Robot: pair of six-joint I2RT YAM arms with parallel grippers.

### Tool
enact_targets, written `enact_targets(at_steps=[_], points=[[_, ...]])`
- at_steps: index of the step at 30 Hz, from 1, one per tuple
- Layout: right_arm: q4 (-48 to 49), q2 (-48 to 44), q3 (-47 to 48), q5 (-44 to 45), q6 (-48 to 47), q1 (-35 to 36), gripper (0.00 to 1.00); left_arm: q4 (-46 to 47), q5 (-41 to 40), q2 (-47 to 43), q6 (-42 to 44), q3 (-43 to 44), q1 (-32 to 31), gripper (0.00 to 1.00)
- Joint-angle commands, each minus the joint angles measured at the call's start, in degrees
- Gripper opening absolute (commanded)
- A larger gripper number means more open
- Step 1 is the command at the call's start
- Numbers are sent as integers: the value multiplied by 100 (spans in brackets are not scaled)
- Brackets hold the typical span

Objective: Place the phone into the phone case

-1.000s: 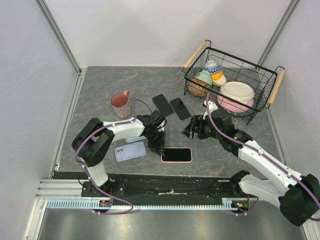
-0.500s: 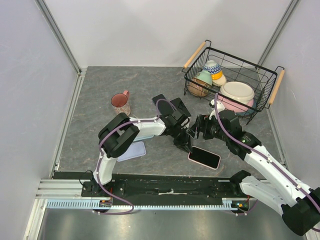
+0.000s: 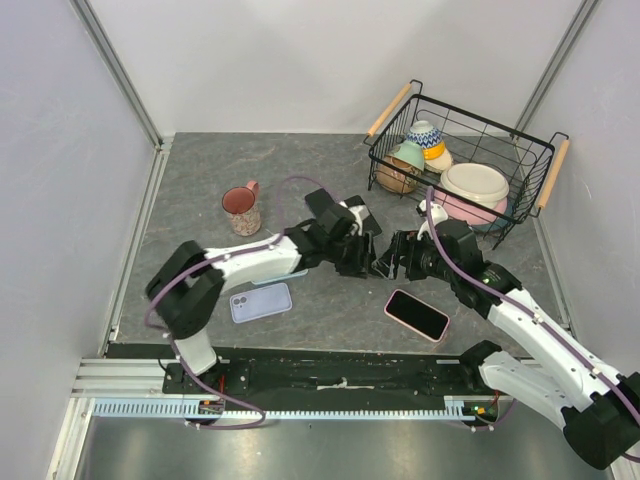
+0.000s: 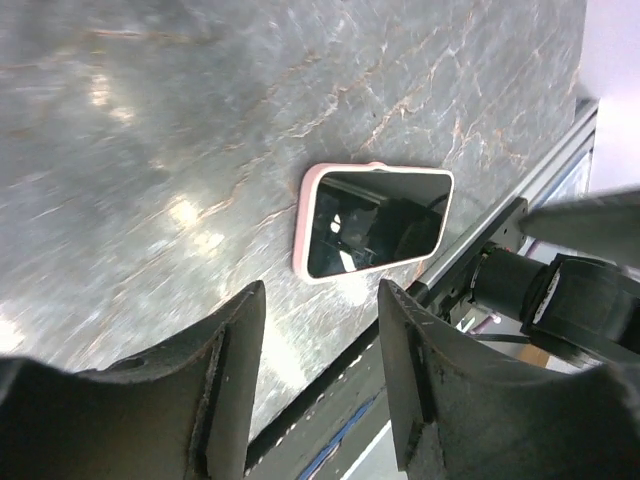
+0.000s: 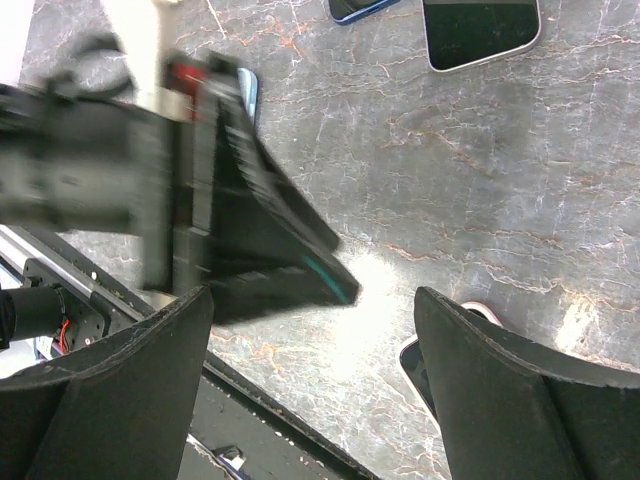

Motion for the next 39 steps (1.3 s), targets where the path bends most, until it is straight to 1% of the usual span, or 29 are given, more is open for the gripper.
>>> enact_targets(at_steps=[1,2,4,5,6,7,8,9,10,12,13,14,16,18,22,27,30,36,37,39], points=[[237,76,150,-186,-49,-18,88,-484,-792,-1045,465,-553,362,56],[273,111,132,-196,-49,-10,88,-632,-889,-1421,509,-833,554,57],[299,147,88,-257,-41,-18,88,-826,-968,-1783,649,-1098,792,58],[334,208,62,-292,-41,-18,88,-932,-1038,-1968,693,-1369,1072,58],[352,217,27,-345,-49,-18,88,-1072,-1065,-2353,737,-1520,1223,59],[378,269,9,-380,-41,-18,88,-1160,-1074,-2539,825,-1669,1390,59],[422,270,-43,-406,-41,-10,88,-1231,-1144,-2724,860,-1940,1705,59],[449,287,-52,-415,-41,-18,88,-1379,-1214,-3187,904,-2065,1856,59],[457,322,-70,-433,-49,-18,88,-1494,-1328,-3392,940,-2171,1970,59],[466,349,-96,-416,-58,-18,89,-1784,-1802,-3970,975,-2330,2269,59],[475,384,-105,-424,-67,-18,89,-2055,-1899,-4130,975,-2347,2357,60],[519,419,-122,-468,-67,-18,88,-2206,-2275,-4262,975,-2356,2506,61],[554,480,-149,-582,-93,-18,89,-2434,-2480,-4508,992,-2356,2648,63],[624,490,-193,-609,-85,-18,89,-2497,-2533,-4554,1045,-2348,2850,64],[686,525,-263,-635,-76,-18,89,-2550,-2463,-4370,1168,-2321,3105,63],[721,542,-369,-662,-76,-18,89,-2366,-2349,-3755,1168,-2304,3483,59],[800,621,-413,-688,-58,-18,89,-2181,-2287,-3352,1186,-2207,3562,56],[888,639,-395,-670,47,-18,89,-2023,-2533,-2604,1300,-2040,3589,51],[914,665,-395,-679,47,-27,89,-1849,-2516,-2385,1318,-2049,3597,50],[915,709,-378,-688,39,-18,89,-1803,-2471,-2112,1361,-1979,3615,45]])
